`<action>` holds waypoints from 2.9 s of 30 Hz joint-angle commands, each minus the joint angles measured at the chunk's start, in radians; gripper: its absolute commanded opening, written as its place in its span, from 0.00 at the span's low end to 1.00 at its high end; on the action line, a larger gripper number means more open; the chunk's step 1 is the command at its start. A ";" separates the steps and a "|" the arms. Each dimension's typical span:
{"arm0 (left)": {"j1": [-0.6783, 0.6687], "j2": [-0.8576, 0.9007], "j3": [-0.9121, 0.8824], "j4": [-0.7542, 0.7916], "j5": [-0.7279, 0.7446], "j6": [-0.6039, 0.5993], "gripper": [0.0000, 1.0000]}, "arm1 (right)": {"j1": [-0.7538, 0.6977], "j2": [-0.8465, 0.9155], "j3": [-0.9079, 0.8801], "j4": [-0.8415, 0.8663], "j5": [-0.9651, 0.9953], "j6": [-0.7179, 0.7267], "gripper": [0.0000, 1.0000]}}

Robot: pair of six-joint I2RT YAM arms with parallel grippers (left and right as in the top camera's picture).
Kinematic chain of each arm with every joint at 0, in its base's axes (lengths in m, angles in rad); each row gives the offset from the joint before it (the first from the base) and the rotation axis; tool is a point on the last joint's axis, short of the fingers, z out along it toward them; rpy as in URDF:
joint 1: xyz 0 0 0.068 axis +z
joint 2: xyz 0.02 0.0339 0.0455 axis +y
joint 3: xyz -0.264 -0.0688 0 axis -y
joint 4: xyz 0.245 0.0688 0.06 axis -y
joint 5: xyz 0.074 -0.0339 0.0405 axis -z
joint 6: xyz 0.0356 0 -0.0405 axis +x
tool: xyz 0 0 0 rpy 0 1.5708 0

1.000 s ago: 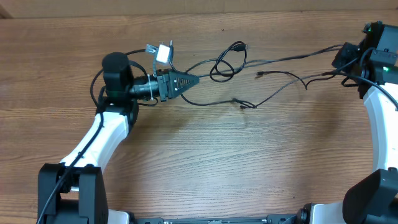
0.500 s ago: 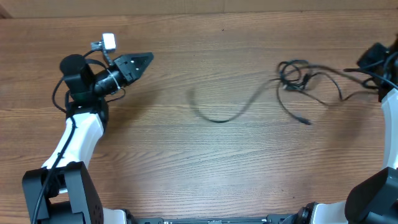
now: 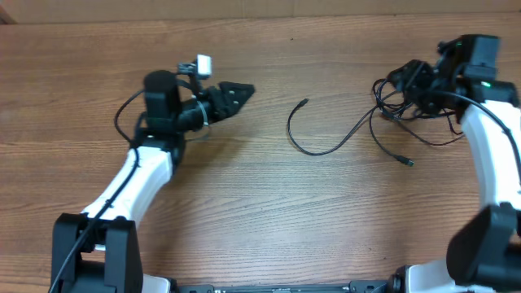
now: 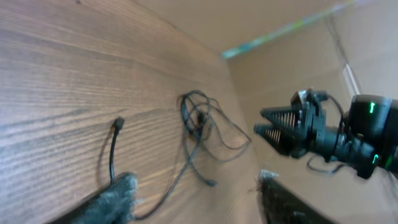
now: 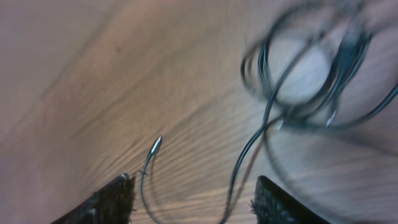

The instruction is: Untangle cables

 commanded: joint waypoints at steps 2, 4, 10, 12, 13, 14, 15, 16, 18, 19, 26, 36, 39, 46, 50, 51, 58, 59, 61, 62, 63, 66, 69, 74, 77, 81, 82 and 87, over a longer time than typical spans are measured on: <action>-0.110 -0.015 0.011 -0.029 -0.251 0.168 0.76 | 0.072 0.137 -0.014 0.002 0.095 0.334 0.65; -0.128 -0.015 0.011 -0.046 -0.312 0.169 0.78 | 0.083 0.168 -0.014 0.004 0.124 0.382 0.64; -0.145 -0.015 0.011 -0.111 -0.378 0.206 0.86 | 0.094 0.304 -0.014 0.085 0.156 0.431 0.43; -0.145 -0.015 0.011 -0.135 -0.378 0.209 0.86 | 0.094 0.328 -0.014 0.110 0.132 0.420 0.15; -0.146 -0.015 0.011 -0.148 -0.373 0.209 0.82 | 0.095 0.328 -0.013 0.119 0.117 0.420 0.08; -0.146 -0.015 0.011 -0.156 -0.357 0.223 0.77 | 0.097 0.322 -0.011 0.127 0.087 0.411 0.05; -0.146 -0.015 0.011 -0.159 -0.325 0.255 0.75 | 0.101 0.312 -0.006 0.142 0.034 0.377 0.04; -0.146 -0.015 0.011 -0.160 -0.294 0.290 0.74 | 0.105 0.305 -0.003 0.144 0.013 0.365 0.04; -0.145 -0.015 0.011 -0.159 -0.262 0.338 0.75 | 0.134 0.264 0.009 0.132 -0.077 0.325 0.04; -0.145 -0.015 0.011 -0.158 -0.262 0.343 0.77 | 0.145 0.248 0.010 0.131 -0.102 0.309 0.04; -0.087 -0.015 0.011 -0.151 -0.192 0.288 1.00 | 0.301 -0.047 0.010 0.114 -0.130 0.113 0.04; -0.080 -0.013 0.011 -0.098 -0.019 0.235 1.00 | 0.368 -0.229 0.010 0.112 -0.288 -0.285 0.04; -0.080 -0.006 0.011 -0.094 -0.035 0.253 0.96 | 0.368 -0.235 0.010 0.111 -0.314 -0.286 0.04; -0.121 0.055 0.011 -0.074 -0.125 0.252 0.81 | 0.368 -0.235 0.010 0.171 -0.411 -0.288 0.04; -0.146 0.107 0.011 0.010 -0.143 0.210 0.80 | 0.368 -0.235 0.010 0.168 -0.420 -0.288 0.04; -0.148 0.117 0.011 0.022 -0.169 0.186 0.74 | 0.368 -0.235 0.010 0.171 -0.431 -0.288 0.04; -0.151 0.199 0.011 0.122 -0.299 0.047 0.53 | 0.368 -0.257 0.010 0.187 -0.500 -0.289 0.04; -0.154 0.213 0.011 0.150 -0.299 0.031 0.53 | 0.368 -0.262 0.010 0.187 -0.500 -0.289 0.04; -0.164 0.241 0.011 0.217 -0.287 -0.010 0.53 | 0.368 -0.271 0.010 0.186 -0.500 -0.289 0.04; -0.165 0.244 0.011 0.226 -0.277 -0.013 0.53 | 0.368 -0.271 0.010 0.186 -0.500 -0.288 0.04; -0.165 0.246 0.011 0.235 -0.246 -0.014 0.53 | 0.368 -0.271 0.010 0.185 -0.496 -0.288 0.04; -0.147 0.246 0.011 0.291 -0.175 0.000 0.55 | 0.368 -0.271 0.010 0.186 -0.484 -0.289 0.04; -0.101 0.246 0.011 0.393 -0.058 0.005 0.59 | 0.368 -0.271 0.010 0.180 -0.449 -0.288 0.04; -0.034 0.246 0.011 0.459 0.060 0.005 0.60 | 0.368 -0.271 0.010 0.166 -0.424 -0.288 0.04; -0.059 0.246 0.011 0.399 0.037 0.023 0.60 | 0.368 -0.271 0.010 0.167 -0.424 -0.288 0.04; -0.144 0.246 0.011 0.286 -0.124 0.124 0.61 | 0.368 -0.271 0.010 0.166 -0.425 -0.288 0.04; -0.159 0.246 0.011 0.270 -0.159 0.142 0.61 | 0.368 -0.271 0.010 0.166 -0.425 -0.288 0.04; -0.232 0.246 0.011 0.187 -0.346 0.190 0.57 | 0.368 -0.271 0.010 0.158 -0.425 -0.288 0.04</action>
